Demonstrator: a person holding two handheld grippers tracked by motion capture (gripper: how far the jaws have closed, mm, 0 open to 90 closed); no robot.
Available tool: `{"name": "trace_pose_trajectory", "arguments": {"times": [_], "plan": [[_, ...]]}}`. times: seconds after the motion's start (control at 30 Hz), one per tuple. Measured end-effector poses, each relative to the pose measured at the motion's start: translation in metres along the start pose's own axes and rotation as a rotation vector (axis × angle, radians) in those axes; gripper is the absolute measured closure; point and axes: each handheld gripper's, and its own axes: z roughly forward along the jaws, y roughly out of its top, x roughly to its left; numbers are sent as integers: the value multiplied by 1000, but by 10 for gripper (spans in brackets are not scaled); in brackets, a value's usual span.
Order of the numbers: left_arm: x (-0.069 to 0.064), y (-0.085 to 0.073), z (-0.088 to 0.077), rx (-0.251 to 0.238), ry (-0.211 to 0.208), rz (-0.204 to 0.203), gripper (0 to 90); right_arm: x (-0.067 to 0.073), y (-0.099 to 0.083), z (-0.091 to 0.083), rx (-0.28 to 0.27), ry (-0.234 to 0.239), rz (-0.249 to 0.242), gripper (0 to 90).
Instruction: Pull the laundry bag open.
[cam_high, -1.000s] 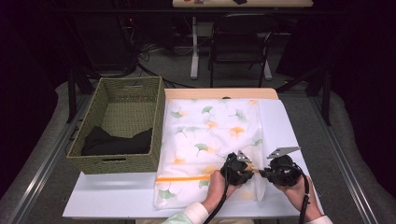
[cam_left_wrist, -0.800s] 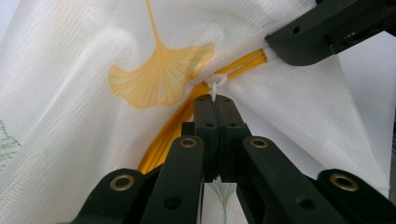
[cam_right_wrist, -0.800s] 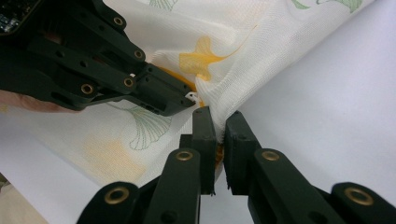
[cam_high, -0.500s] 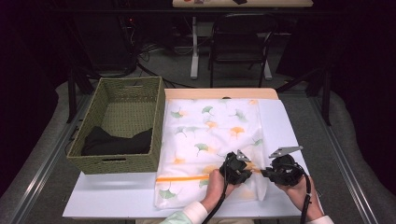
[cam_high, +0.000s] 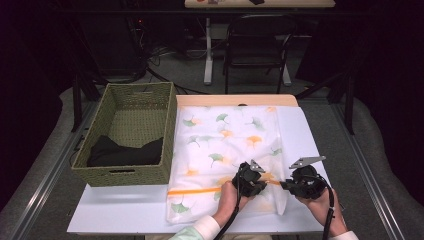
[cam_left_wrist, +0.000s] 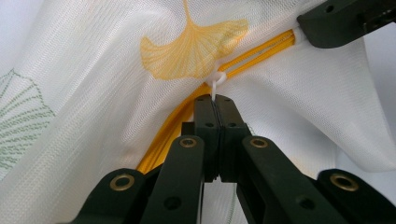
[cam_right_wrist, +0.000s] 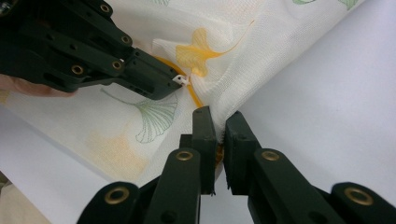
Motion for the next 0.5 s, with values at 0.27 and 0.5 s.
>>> {"name": "trace_pose_trajectory", "arguments": {"times": [0.27,0.5], "plan": [[8,-7,-6,1,15,-24,897,-5,-1,-2,4,-11,15,848],[11,-13,-15,3,33,-27,897,-5,-1,-1,17,-17,11,848]]}}
